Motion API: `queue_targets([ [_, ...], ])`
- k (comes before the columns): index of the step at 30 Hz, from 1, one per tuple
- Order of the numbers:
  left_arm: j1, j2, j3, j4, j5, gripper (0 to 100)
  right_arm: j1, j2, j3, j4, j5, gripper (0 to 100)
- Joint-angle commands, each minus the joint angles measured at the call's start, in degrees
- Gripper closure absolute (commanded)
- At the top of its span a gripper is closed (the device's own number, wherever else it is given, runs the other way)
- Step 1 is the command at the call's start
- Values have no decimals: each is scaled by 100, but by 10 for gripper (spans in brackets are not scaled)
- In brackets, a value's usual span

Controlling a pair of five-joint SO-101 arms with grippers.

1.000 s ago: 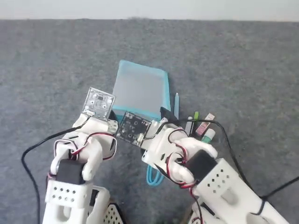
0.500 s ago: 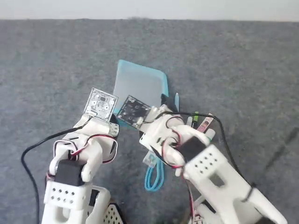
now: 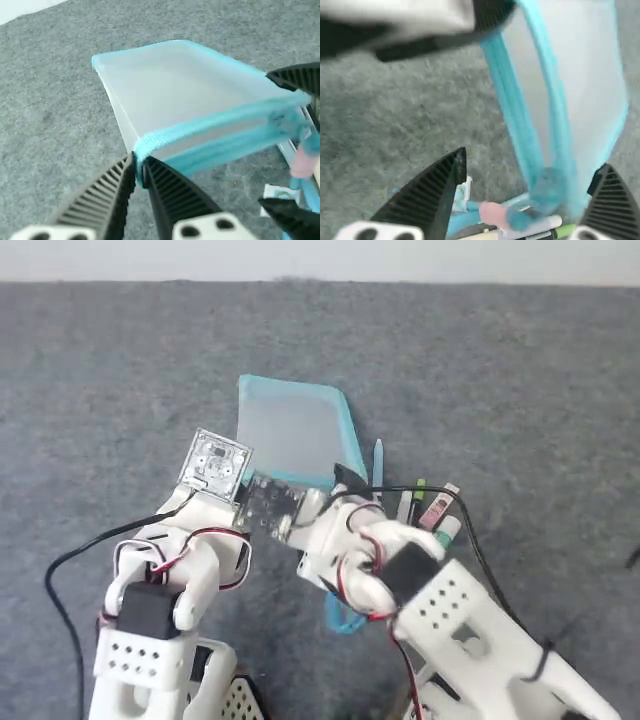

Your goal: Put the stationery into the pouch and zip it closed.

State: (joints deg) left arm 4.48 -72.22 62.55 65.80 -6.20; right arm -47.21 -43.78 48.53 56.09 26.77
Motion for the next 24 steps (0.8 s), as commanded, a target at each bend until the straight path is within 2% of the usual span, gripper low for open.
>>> queue_targets([
  [1,26,88,-382,18,-18,989,-233,-347,-97,13,35,619],
  [4,0,88,-382,18,-18,989,-180,-57,-35,-365,-26,619],
  [13,35,62,-382,53,-18,989,681,1253,-70,-1490,-35,619],
  [18,44,62,-382,105,-18,989,760,1552,-70,-1824,-35,624],
  [21,44,53,-409,132,-18,989,760,1604,-70,-1947,-35,730],
  [24,44,53,-400,114,-18,989,743,1552,-70,-1982,-26,923],
])
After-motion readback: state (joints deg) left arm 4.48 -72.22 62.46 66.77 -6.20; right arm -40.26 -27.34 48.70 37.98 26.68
